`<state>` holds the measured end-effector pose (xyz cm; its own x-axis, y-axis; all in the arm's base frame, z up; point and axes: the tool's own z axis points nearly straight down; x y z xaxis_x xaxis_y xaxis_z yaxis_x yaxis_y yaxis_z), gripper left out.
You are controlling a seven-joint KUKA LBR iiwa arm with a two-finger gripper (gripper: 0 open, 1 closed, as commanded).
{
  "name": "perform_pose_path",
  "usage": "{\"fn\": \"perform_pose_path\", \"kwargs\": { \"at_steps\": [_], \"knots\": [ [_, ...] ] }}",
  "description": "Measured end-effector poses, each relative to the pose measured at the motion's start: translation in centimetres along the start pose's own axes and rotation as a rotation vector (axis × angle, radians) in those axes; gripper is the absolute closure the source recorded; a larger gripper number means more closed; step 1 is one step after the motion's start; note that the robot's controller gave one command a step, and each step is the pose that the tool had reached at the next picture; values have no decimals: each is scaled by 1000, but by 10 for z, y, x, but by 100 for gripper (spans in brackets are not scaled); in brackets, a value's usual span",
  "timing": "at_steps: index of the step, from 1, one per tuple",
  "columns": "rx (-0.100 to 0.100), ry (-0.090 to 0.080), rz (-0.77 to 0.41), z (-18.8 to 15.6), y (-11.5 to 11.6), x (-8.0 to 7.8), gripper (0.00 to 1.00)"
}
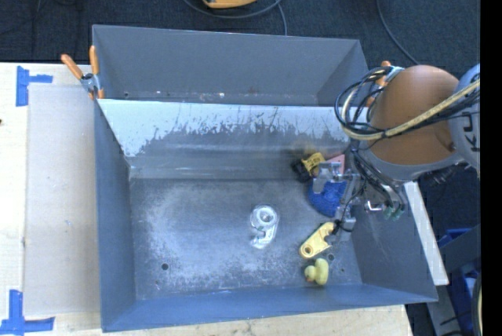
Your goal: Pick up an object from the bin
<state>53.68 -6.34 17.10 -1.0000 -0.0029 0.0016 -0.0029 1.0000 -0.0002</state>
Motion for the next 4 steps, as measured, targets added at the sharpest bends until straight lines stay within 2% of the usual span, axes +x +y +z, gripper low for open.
{"fn": "perform_pose_path", "kwargs": {
  "at_steps": [1, 2, 3, 4],
  "knots": [
    [-1, 10, -56, 93, -42, 50, 0],
    [-1, 3, -390, 100, -64, 45, 0],
    [3, -14, -552, 99, 5, 51, 0],
    [-2, 0, -550, 101, 5, 55, 100]
  ]
}}
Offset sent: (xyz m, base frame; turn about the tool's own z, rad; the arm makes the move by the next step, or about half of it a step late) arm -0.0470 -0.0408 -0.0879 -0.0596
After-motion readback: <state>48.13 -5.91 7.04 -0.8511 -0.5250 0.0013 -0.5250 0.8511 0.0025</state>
